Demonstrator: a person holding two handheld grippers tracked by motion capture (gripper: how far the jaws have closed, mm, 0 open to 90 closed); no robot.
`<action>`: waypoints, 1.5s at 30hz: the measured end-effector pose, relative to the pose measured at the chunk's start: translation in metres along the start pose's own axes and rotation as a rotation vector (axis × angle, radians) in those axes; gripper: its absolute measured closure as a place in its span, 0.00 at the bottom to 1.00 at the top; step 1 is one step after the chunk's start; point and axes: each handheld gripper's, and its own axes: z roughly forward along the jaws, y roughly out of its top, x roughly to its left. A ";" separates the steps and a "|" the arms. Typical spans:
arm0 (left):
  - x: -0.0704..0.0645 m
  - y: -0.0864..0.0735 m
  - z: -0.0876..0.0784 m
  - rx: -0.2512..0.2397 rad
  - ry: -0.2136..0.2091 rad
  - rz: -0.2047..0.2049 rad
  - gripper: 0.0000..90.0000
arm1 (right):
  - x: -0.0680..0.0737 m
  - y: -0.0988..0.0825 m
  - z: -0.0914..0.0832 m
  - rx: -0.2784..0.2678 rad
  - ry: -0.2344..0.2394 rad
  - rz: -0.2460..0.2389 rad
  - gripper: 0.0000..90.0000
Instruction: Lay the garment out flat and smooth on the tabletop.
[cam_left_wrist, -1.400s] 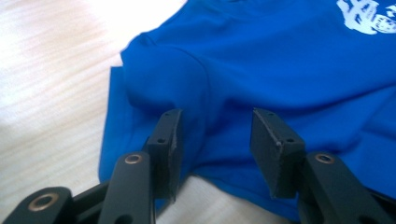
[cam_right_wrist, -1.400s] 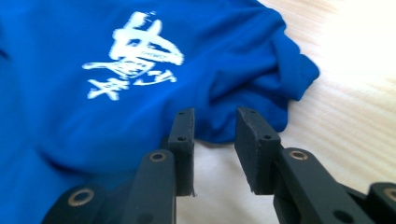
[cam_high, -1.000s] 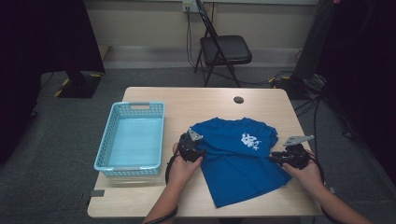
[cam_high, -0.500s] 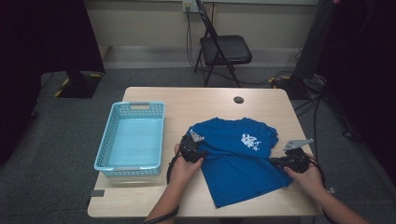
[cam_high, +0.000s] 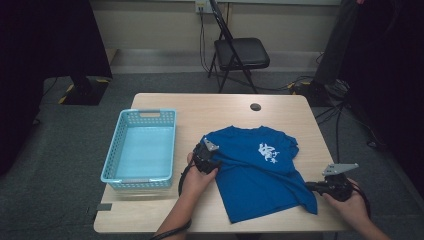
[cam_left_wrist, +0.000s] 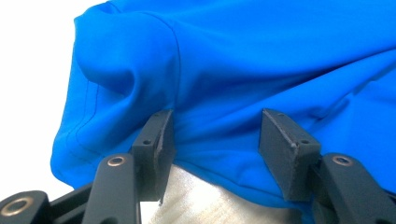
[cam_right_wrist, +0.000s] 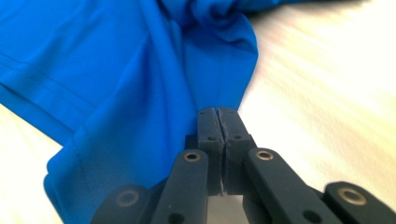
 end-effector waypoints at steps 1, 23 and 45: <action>-0.001 0.001 0.000 0.003 0.000 0.004 0.50 | 0.000 -0.003 -0.002 -0.002 -0.003 0.003 0.99; -0.038 -0.015 -0.020 0.015 -0.034 0.109 0.46 | 0.026 -0.039 -0.032 0.004 0.035 0.028 0.98; -0.023 -0.032 -0.038 0.036 -0.038 0.078 0.47 | -0.071 0.063 0.023 -0.149 -0.168 0.139 0.79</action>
